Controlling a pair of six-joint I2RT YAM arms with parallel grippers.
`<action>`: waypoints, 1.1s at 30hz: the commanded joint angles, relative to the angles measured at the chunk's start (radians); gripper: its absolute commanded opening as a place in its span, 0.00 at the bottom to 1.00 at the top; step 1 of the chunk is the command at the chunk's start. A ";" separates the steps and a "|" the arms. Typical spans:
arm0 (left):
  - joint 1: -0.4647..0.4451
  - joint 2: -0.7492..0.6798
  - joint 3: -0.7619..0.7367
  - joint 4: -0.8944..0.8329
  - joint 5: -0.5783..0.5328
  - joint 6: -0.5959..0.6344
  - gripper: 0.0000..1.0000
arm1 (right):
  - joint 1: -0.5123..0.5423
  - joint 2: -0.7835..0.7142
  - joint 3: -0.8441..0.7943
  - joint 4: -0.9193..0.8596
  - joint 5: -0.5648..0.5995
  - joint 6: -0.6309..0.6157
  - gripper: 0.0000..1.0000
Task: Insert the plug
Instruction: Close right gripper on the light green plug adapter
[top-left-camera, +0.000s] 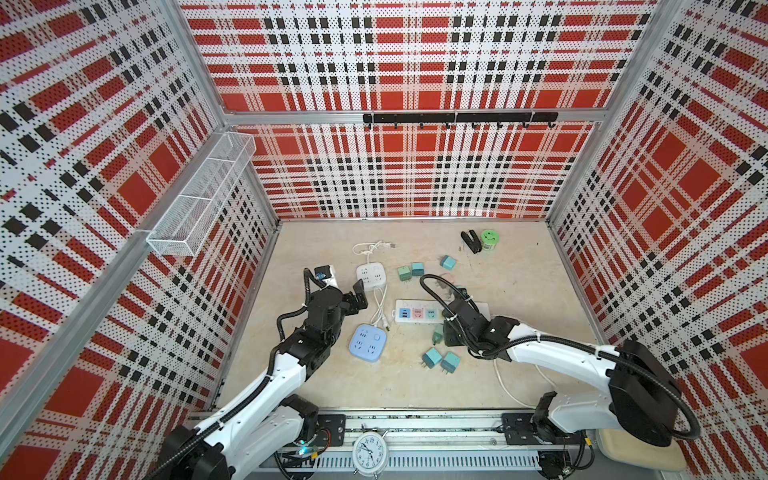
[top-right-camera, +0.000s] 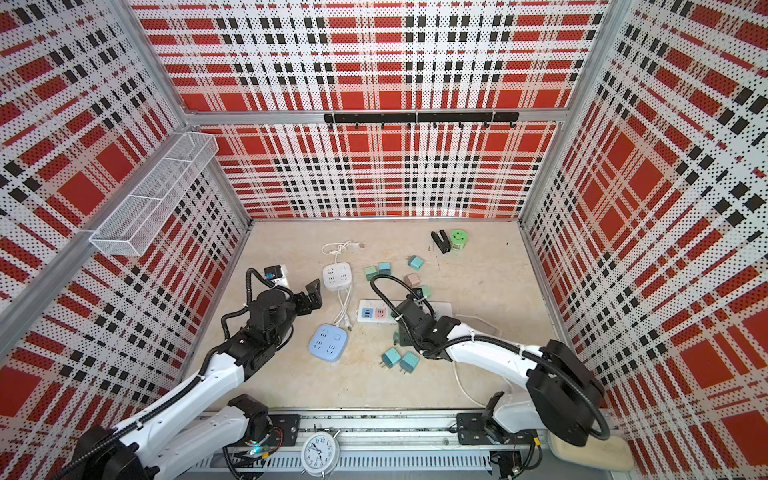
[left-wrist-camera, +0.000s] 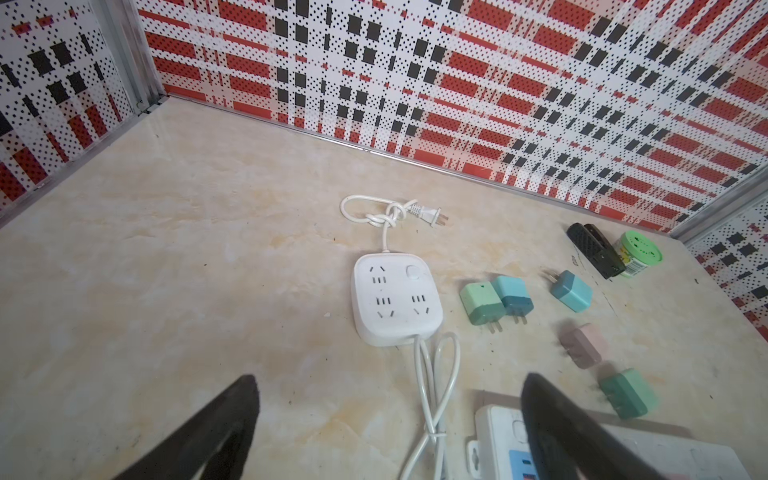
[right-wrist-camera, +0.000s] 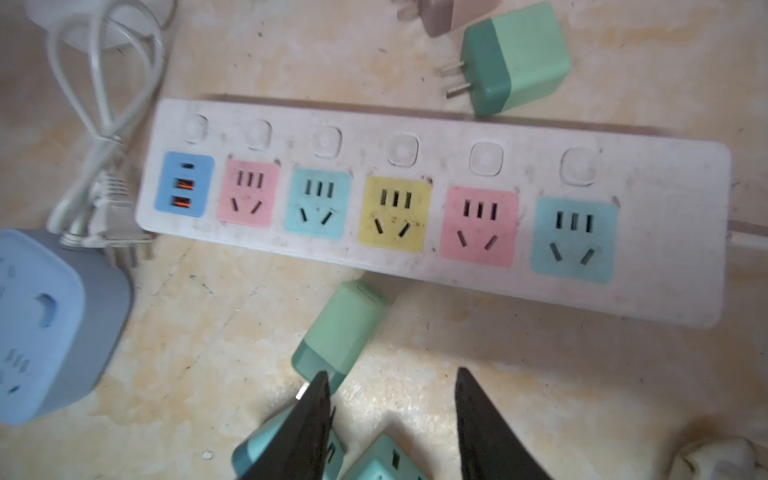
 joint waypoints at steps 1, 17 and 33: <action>0.006 -0.005 -0.002 0.017 -0.003 -0.003 0.99 | 0.003 -0.044 -0.021 0.028 -0.008 0.011 0.59; 0.005 0.000 0.000 0.020 0.005 0.001 0.99 | 0.032 0.190 0.075 0.089 -0.021 0.049 0.75; 0.006 0.006 0.005 0.022 0.023 0.002 0.99 | 0.029 0.282 0.109 0.064 0.029 0.046 0.54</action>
